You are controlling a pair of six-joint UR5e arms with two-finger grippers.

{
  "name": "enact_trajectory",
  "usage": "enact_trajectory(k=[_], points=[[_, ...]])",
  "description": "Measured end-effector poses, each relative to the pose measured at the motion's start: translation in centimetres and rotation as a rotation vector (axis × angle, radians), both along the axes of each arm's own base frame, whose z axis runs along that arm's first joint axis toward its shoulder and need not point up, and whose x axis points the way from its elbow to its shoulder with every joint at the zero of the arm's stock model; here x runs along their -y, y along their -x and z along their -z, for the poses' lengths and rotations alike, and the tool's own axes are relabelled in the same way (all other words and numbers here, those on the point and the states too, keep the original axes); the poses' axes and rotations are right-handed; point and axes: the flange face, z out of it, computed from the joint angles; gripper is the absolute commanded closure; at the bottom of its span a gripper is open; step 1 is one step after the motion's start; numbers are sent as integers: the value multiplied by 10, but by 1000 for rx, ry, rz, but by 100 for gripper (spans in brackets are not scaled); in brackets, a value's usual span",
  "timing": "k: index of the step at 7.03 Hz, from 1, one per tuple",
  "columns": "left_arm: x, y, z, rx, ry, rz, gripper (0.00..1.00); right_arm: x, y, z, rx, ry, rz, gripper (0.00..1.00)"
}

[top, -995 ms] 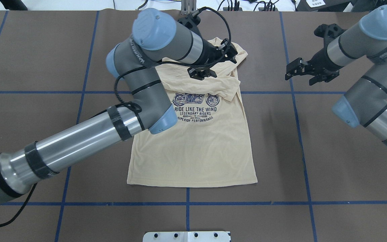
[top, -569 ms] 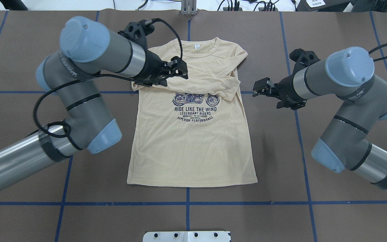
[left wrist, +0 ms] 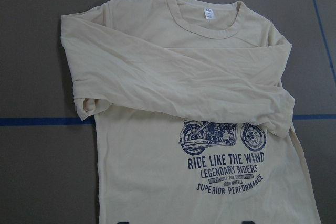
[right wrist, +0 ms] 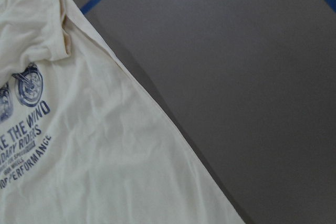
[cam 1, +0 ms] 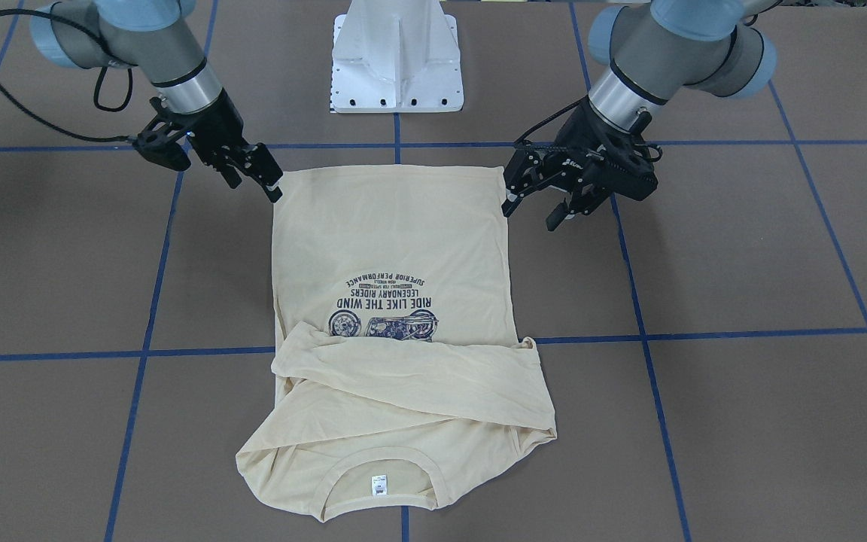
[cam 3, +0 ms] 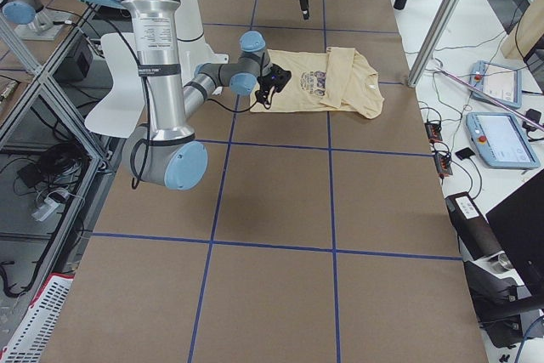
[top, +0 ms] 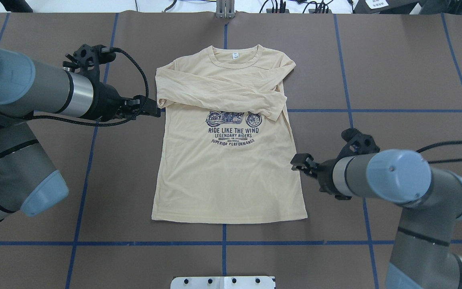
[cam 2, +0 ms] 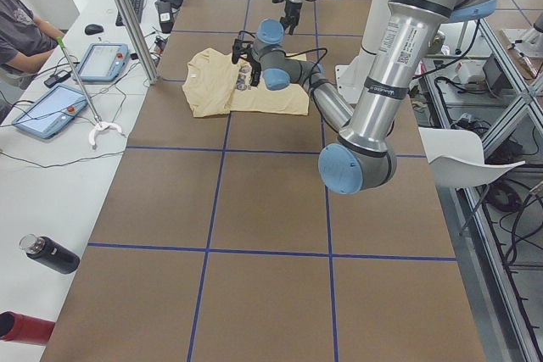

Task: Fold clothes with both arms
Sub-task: 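Release the sleeve and draw both grippers back beside the shirt, then lower the right gripper onto the hem corner nearest the robot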

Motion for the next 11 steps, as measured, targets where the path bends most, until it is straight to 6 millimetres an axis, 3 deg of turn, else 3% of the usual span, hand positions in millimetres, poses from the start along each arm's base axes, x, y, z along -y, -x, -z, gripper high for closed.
enact_trajectory(k=[2, 3, 6, 11], points=[[-2, 2, -8, 8, 9, 0, 22, -40, 41, 5, -78, 20, -31, 7], [-2, 1, -9, 9, 14, 0, 22, -46, 50, 1, -101, 25, -30, 8], [-2, -2, -11, 10, 19, -3, 21, -47, 57, -14, -134, 43, -21, 15], [-3, -2, -8, 5, 18, -2, 21, -50, 57, -19, -139, 67, 5, 22]])
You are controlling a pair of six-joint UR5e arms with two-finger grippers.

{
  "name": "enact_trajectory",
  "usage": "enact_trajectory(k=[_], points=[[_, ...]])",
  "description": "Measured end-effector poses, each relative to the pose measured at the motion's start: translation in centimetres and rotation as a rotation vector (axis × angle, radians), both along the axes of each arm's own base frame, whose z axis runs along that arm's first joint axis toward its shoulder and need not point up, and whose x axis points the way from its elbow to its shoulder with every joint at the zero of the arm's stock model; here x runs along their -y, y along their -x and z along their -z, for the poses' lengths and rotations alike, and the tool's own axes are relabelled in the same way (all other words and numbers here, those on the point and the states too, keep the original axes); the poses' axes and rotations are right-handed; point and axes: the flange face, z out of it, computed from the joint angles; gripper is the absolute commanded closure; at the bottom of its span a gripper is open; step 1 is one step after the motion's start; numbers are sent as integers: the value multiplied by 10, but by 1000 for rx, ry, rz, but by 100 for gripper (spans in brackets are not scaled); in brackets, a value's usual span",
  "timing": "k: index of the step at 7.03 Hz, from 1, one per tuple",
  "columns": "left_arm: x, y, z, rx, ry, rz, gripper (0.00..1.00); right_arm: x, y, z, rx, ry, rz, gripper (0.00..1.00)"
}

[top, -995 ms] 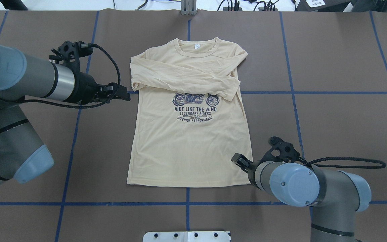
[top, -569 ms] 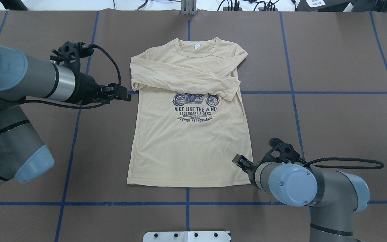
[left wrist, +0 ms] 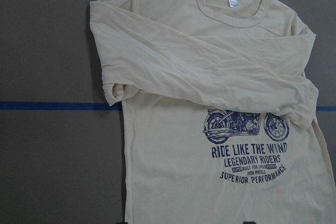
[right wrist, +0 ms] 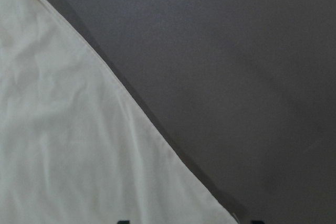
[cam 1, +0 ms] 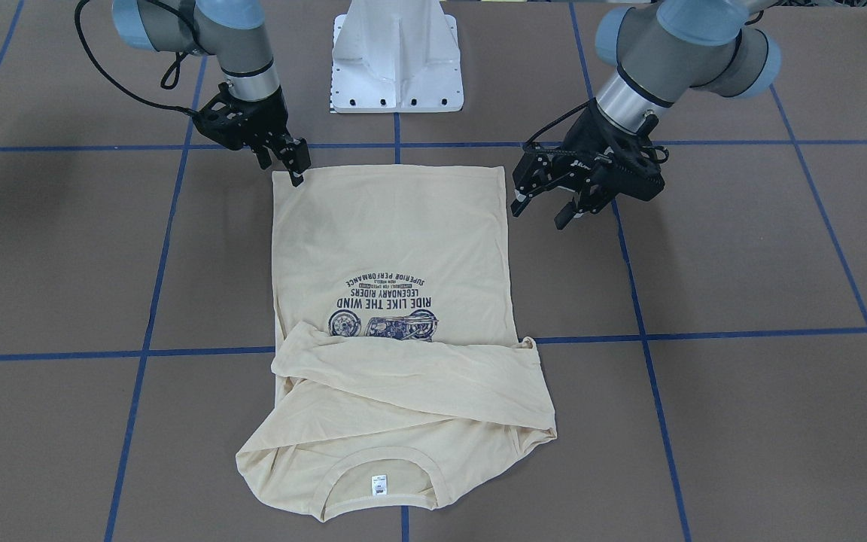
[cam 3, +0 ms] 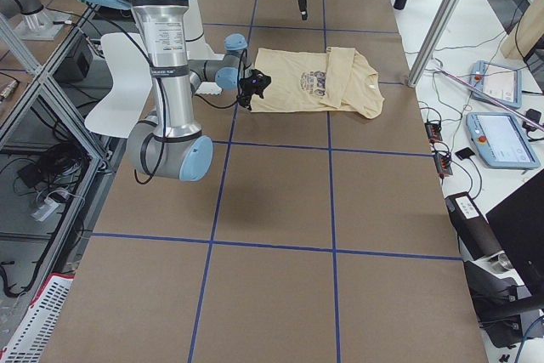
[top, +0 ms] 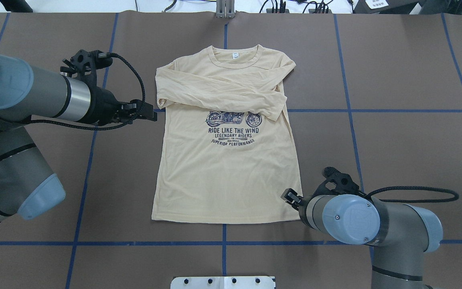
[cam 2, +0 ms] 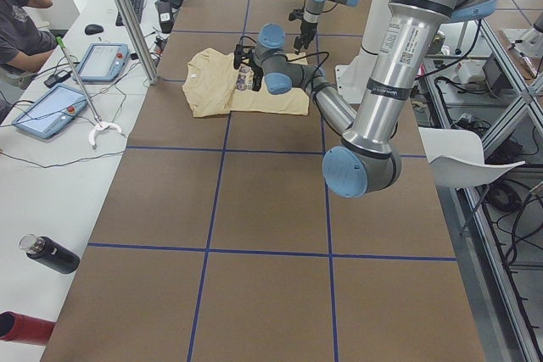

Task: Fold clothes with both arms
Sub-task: 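Lower the right gripper onto the hem corner nearest the robot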

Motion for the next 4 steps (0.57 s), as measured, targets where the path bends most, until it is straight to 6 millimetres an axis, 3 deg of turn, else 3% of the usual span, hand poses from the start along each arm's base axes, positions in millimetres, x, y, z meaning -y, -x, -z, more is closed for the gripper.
enact_trajectory(k=[2, 3, 4], points=[[0, 0, -1, 1, 1, 0, 21, 0, 2, -5, -11, 3, 2, 23], [0, 0, -1, 1, 1, 1, 21, 0, 4, -9, -18, 8, 7, 30], [0, 0, 0, 0, 0, 1, 21, -1, 5, -12, -21, 18, 16, 51]])
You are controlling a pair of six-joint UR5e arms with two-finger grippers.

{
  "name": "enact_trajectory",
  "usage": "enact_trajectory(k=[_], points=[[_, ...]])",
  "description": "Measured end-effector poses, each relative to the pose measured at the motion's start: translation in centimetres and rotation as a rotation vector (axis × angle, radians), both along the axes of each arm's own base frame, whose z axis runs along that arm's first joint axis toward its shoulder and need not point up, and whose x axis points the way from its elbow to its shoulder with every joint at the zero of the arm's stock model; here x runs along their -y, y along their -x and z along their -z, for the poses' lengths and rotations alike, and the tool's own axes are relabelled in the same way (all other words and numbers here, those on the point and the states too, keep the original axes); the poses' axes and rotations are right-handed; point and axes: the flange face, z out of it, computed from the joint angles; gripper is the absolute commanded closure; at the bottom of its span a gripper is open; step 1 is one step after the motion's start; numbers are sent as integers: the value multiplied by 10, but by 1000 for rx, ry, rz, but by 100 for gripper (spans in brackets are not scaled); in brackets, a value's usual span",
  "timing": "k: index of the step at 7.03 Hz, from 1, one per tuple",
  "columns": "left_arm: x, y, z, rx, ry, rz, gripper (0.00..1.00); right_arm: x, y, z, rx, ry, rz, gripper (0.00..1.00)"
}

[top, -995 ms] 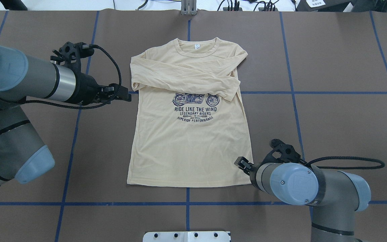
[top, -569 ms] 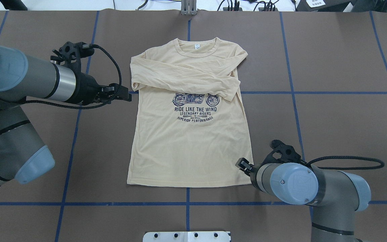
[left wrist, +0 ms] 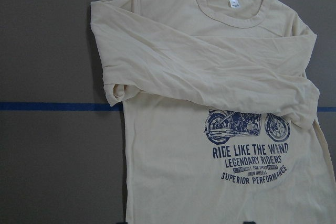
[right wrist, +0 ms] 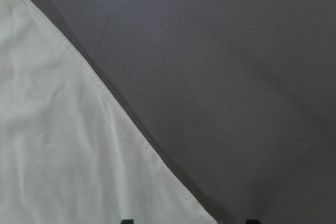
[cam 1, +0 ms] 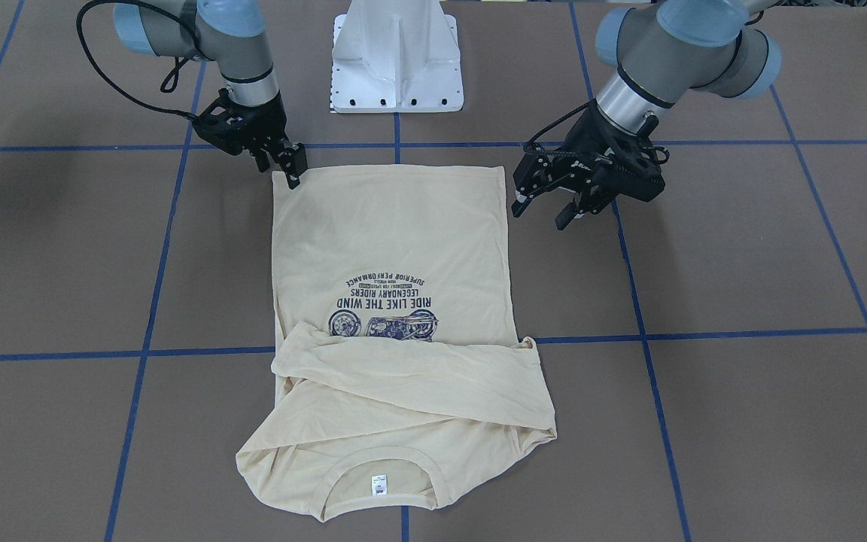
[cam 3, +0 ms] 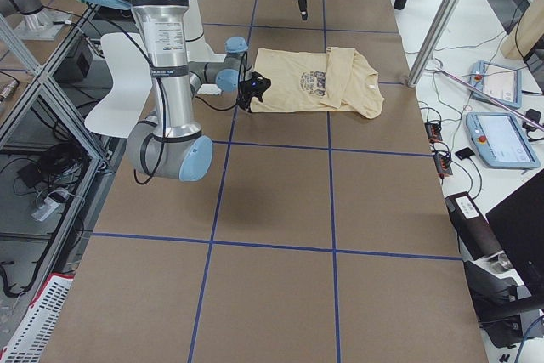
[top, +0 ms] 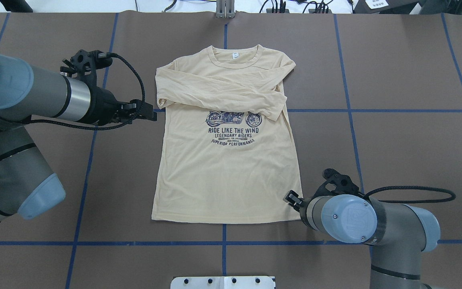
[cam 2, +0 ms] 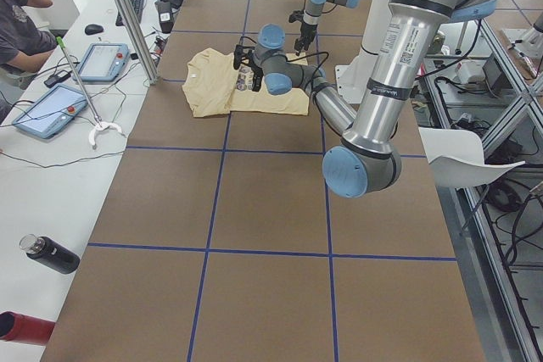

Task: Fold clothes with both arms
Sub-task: 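Lower the right gripper onto the hem corner nearest the robot, then move the left gripper to the other hem corner and pinch both corners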

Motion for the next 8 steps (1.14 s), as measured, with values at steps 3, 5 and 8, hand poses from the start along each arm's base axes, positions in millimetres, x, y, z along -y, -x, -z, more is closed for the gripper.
enact_trajectory(k=[3, 5, 8], points=[[-1, 0, 1, -2, -2, -1, 21, -1, 0, -2, -1, 14, 12, 100], [0, -1, 2, -5, 8, 2, 21, -1, -4, 3, 16, 28, 26, 100], [-23, -29, 5, -50, 180, 58, 21, 9, -36, 13, 56, 70, 33, 100]])
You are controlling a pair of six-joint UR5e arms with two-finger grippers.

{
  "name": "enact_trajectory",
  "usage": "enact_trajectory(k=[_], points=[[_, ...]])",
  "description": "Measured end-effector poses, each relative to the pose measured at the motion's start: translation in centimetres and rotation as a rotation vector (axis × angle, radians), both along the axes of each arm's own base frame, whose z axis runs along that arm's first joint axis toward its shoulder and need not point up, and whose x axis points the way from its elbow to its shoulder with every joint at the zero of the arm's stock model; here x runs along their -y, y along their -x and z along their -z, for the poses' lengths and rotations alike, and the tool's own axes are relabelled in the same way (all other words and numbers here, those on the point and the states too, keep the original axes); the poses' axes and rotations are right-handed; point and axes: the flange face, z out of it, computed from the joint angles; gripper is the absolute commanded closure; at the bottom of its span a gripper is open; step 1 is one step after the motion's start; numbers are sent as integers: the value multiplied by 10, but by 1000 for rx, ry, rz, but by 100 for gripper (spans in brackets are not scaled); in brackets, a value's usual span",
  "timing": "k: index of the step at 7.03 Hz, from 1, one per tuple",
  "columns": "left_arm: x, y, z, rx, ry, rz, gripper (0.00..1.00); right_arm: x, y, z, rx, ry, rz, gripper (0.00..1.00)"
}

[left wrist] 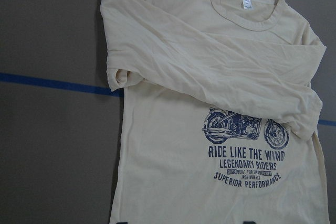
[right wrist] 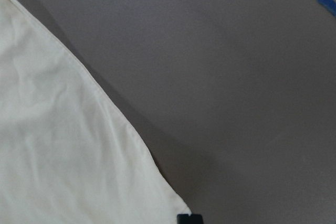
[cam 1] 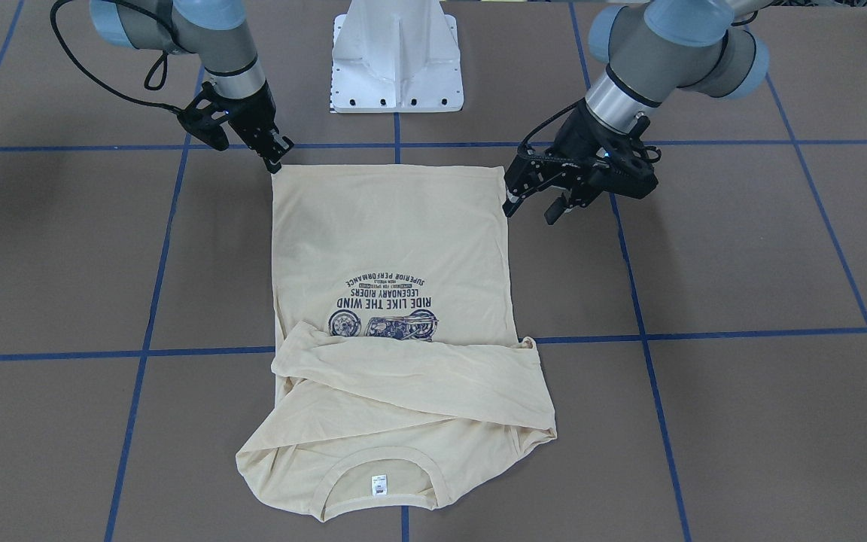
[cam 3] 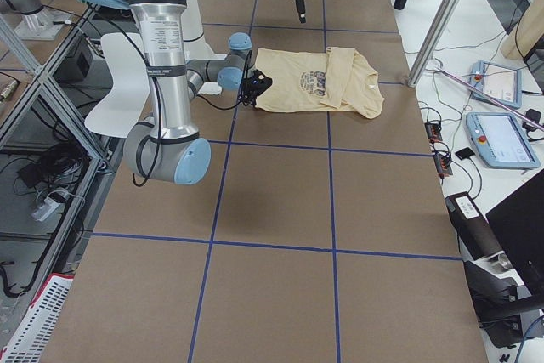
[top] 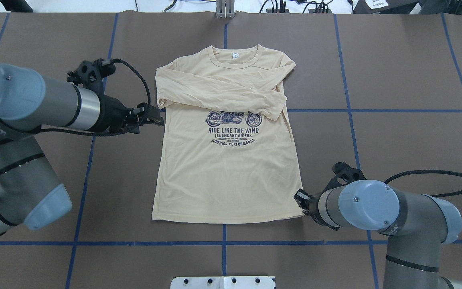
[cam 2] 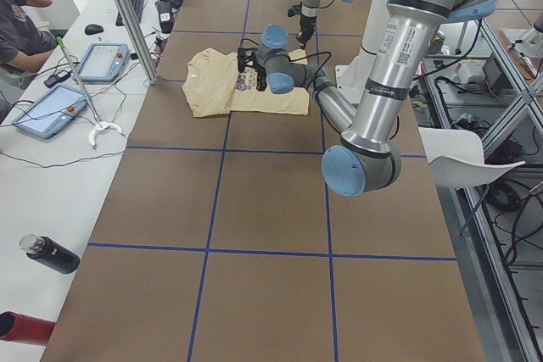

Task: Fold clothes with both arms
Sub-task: 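Move the left gripper to the other hem corner and pinch both corners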

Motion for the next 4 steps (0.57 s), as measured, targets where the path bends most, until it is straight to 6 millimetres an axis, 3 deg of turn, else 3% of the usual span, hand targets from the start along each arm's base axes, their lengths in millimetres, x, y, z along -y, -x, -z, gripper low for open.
enact_trajectory(k=[3, 4], points=[[-89, -68, -8, 21, 111, 37, 22, 1, -3, -2, 1, 4, 5, 100], [-108, -79, -12, 66, 126, 46, 22, 1, -3, -2, 2, 3, 6, 100]])
